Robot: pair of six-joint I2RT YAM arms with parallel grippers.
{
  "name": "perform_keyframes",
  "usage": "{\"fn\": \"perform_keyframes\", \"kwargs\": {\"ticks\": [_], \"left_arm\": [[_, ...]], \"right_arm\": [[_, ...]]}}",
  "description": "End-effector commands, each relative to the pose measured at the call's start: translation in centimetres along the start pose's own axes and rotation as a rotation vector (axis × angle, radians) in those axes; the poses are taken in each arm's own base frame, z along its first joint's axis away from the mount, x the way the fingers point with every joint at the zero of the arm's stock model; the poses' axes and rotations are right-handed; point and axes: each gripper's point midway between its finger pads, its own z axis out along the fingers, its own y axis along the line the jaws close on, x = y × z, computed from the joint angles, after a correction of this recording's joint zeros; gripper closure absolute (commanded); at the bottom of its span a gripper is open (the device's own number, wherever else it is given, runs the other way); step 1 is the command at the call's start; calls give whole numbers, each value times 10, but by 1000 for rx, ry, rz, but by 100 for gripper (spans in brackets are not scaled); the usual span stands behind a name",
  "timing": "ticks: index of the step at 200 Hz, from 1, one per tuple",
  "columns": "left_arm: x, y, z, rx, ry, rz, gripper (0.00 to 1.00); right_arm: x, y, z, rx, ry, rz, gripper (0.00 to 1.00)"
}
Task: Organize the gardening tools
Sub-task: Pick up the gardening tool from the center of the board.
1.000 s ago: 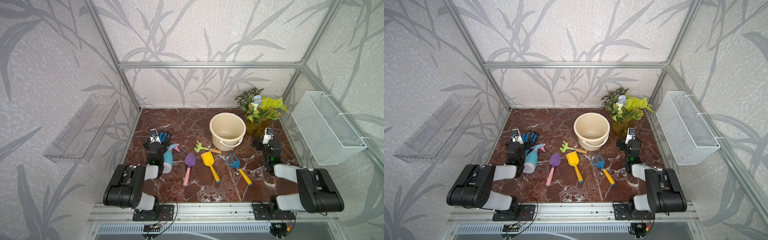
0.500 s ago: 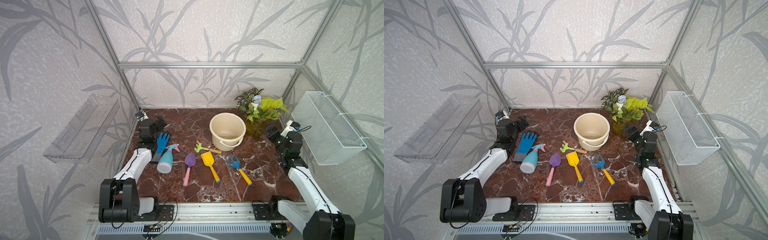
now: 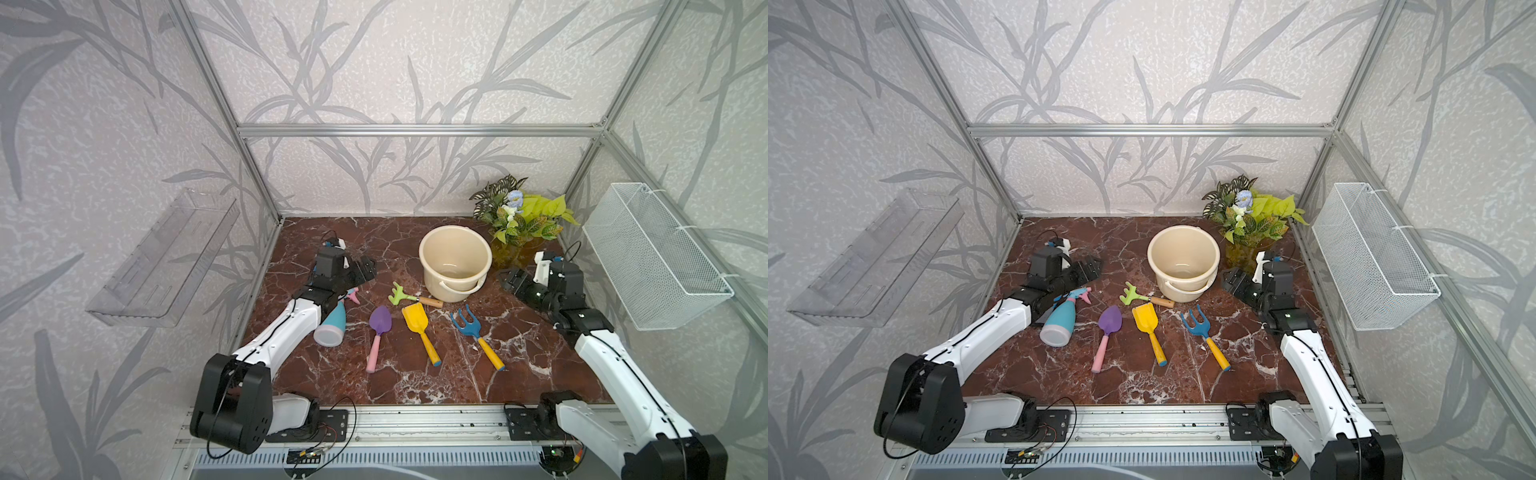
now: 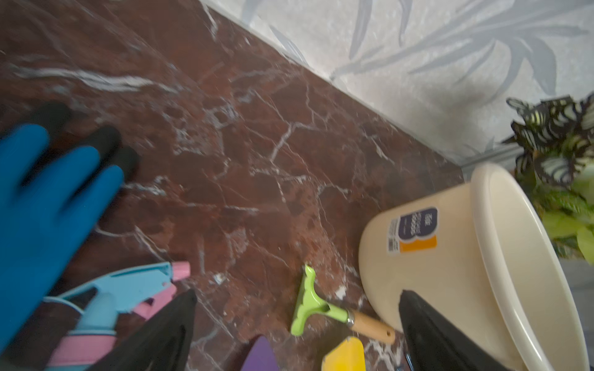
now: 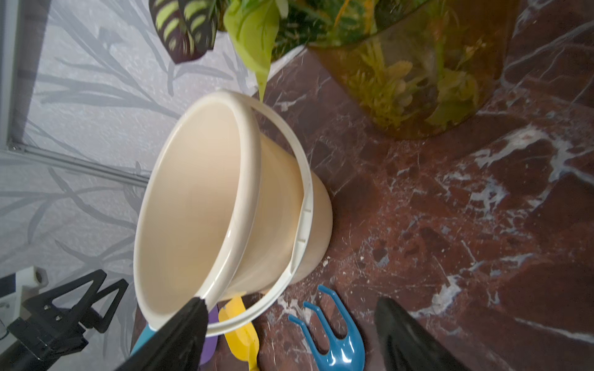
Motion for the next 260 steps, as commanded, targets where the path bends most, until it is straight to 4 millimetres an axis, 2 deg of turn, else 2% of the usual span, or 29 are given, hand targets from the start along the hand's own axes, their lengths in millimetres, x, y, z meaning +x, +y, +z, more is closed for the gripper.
{"fn": "perform_keyframes", "kwargs": {"ticks": [1,28,70,114,152,186,222,260], "left_arm": [[29,1,-4,3,64,0,2],[51,-8,-4,51,100,-4,5],[76,-18,0,48,156,43,9],[95,-18,2,56,189,39,9],[100,-20,2,70,194,32,8],[103,-21,3,78,209,32,8],[106,-22,4,90,212,24,6],[107,-21,2,89,212,15,5]], "right_arm": [[21,-4,-7,80,65,-77,16],[49,-6,7,110,142,-133,18],[73,-1,26,114,208,-201,22],[103,-19,37,211,333,-244,29],[128,-32,36,262,378,-241,32],[153,-51,34,330,431,-233,38],[164,-65,34,388,464,-239,39],[176,-69,38,423,536,-283,48]]}}
